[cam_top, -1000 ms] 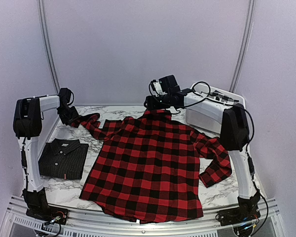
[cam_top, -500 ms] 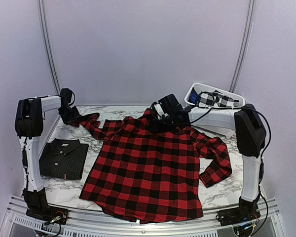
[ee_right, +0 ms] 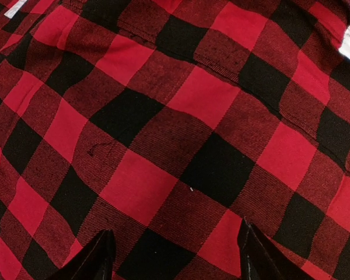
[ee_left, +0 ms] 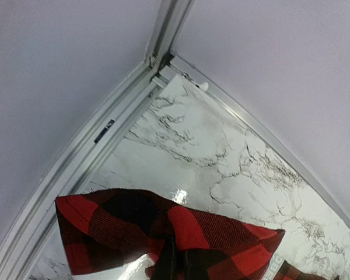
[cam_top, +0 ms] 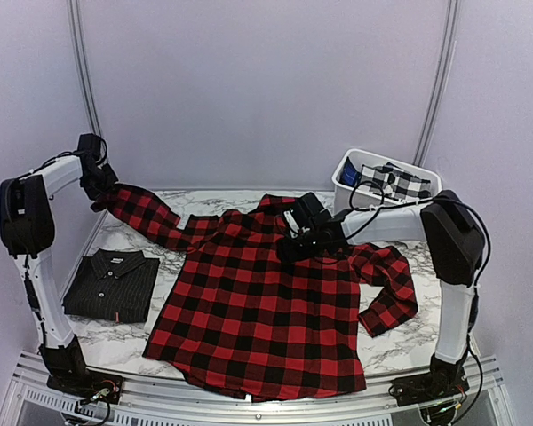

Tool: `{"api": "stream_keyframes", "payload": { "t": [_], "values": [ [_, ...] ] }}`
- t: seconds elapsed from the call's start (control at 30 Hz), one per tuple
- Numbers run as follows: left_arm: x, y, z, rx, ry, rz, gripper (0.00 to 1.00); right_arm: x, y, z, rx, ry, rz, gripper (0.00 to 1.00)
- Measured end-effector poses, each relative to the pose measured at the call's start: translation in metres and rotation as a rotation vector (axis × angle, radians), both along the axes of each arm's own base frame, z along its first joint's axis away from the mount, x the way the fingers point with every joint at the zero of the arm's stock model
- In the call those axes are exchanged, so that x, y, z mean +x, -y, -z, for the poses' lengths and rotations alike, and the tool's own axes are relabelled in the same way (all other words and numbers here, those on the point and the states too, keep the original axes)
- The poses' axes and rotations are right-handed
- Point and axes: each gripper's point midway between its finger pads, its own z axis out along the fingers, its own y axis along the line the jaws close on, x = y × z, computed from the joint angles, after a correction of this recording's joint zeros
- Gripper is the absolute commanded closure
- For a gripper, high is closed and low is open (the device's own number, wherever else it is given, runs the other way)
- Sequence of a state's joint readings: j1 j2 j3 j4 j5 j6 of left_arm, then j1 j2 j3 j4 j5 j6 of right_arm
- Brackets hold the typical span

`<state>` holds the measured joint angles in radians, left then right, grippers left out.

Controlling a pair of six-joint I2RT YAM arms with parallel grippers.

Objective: Fold and stack the long sleeve shirts
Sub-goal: Pick up the sleeve from the corner of the board, then move the flattened shirt to the center of the board, then place the sleeve at the center of the board.

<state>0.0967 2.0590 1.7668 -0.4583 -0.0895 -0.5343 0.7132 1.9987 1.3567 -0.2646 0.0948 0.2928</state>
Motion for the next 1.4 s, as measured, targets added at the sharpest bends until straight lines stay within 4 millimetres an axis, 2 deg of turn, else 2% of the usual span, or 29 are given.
{"api": "stream_keyframes", "payload": {
  "t": [0.07, 0.17, 0.3, 0.47, 0.6, 0.77, 0.9, 1.03, 1.13, 1.23, 1.3, 1.4],
  "values": [
    [-0.001, -0.012, -0.011, 0.008, 0.023, -0.025, 1.00, -0.002, -0.003, 0.004, -0.004, -0.003, -0.004, 0.33],
    [-0.005, -0.027, -0.017, 0.015, 0.032, -0.058, 1.00, -0.007, -0.008, 0.015, -0.013, -0.022, -0.013, 0.33],
    [-0.007, -0.032, -0.024, 0.020, 0.045, -0.079, 1.00, -0.009, -0.014, 0.037, -0.042, -0.043, -0.021, 0.33],
    [-0.014, -0.038, -0.055, 0.044, 0.095, -0.121, 1.00, 0.006, -0.034, 0.035, -0.012, -0.025, -0.030, 0.33],
    [-0.024, -0.050, -0.076, 0.055, 0.127, -0.169, 1.00, 0.015, -0.048, 0.035, 0.006, -0.014, -0.039, 0.33],
    [-0.030, -0.064, -0.079, 0.055, 0.126, -0.200, 1.00, 0.023, -0.061, 0.033, 0.023, -0.008, -0.050, 0.33],
    [-0.027, -0.054, -0.077, 0.016, 0.127, -0.138, 1.00, 0.021, -0.061, 0.033, 0.019, -0.012, -0.053, 0.32],
    [-0.017, -0.019, -0.080, -0.052, 0.150, 0.010, 1.00, 0.017, -0.059, 0.027, 0.012, -0.023, -0.055, 0.31],
    [-0.013, 0.029, -0.086, -0.105, 0.165, 0.158, 1.00, 0.016, -0.058, 0.007, 0.027, -0.007, -0.056, 0.31],
    [-0.020, 0.099, -0.092, -0.155, 0.177, 0.339, 1.00, 0.017, -0.059, -0.029, 0.067, 0.043, -0.054, 0.31],
    [-0.036, 0.154, -0.093, -0.189, 0.169, 0.471, 1.00, 0.018, -0.055, -0.057, 0.099, 0.083, -0.048, 0.30],
    [-0.066, 0.224, -0.090, -0.234, 0.144, 0.638, 1.00, 0.014, -0.047, -0.090, 0.138, 0.130, -0.035, 0.30]
  ]
}}
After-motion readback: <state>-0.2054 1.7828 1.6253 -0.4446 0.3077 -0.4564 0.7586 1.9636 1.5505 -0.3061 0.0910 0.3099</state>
